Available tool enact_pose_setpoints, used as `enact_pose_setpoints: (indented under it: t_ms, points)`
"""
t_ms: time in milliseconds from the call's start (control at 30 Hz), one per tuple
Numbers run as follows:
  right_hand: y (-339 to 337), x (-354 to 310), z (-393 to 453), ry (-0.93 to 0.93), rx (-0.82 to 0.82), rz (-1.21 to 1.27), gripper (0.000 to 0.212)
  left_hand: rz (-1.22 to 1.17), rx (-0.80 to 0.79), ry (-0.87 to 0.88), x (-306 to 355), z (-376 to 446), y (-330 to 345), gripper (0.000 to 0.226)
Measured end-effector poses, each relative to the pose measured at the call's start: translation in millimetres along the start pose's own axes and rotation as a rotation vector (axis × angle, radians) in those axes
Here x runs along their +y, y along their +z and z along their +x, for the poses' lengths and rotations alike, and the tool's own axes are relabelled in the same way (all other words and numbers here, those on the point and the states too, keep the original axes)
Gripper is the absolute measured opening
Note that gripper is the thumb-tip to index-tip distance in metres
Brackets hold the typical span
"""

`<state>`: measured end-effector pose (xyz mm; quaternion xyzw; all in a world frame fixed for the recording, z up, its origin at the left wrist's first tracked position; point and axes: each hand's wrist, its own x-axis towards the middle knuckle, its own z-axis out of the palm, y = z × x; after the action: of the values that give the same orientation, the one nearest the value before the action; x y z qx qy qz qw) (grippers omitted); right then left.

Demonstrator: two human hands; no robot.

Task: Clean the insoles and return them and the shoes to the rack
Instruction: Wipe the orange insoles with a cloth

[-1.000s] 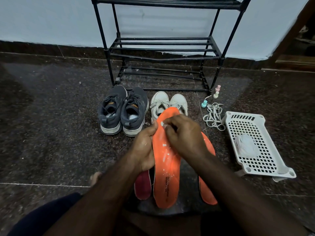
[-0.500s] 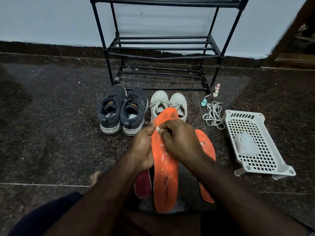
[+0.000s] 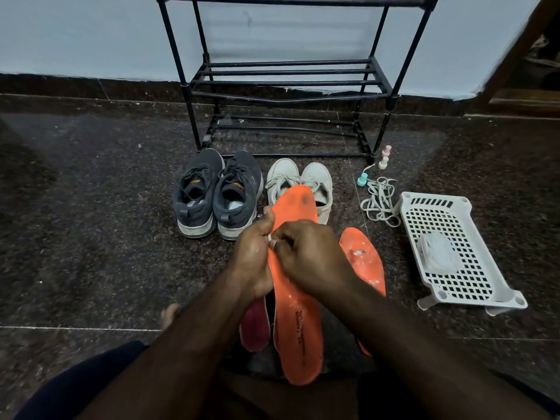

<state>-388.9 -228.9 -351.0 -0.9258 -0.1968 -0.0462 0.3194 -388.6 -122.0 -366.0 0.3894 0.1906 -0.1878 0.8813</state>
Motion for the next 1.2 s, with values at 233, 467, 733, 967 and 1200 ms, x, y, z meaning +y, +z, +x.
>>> enact_pose_setpoints:
  t_ms: [233,467,733,967,1200]
  points:
    - [-21.5,10.9,17.4,0.039,0.233,0.003,0.005,-0.042,-0.066,0.026,2.0,-4.3,2.4,0.06]
    - [-0.2,0.4,-1.0,-0.04,-0.053,-0.021,0.012,0.005,-0.017,0.005,1.0,2.1,-6.0,0.06]
    - [-49.7,26.2,14.8,0.145,0.064,0.725,0.034,-0.087,-0.124,0.062,7.9,-1.5,-5.7,0.069]
    - [-53.7,24.8,13.6,0.223,0.114,0.814,0.012,-0.068,-0.127,0.062,10.4,-2.8,-6.6,0.071]
    - [-33.2,34.5,21.8,-0.006,0.234,0.157,0.018,-0.075,-0.125,0.017,6.5,-4.7,-3.4,0.058]
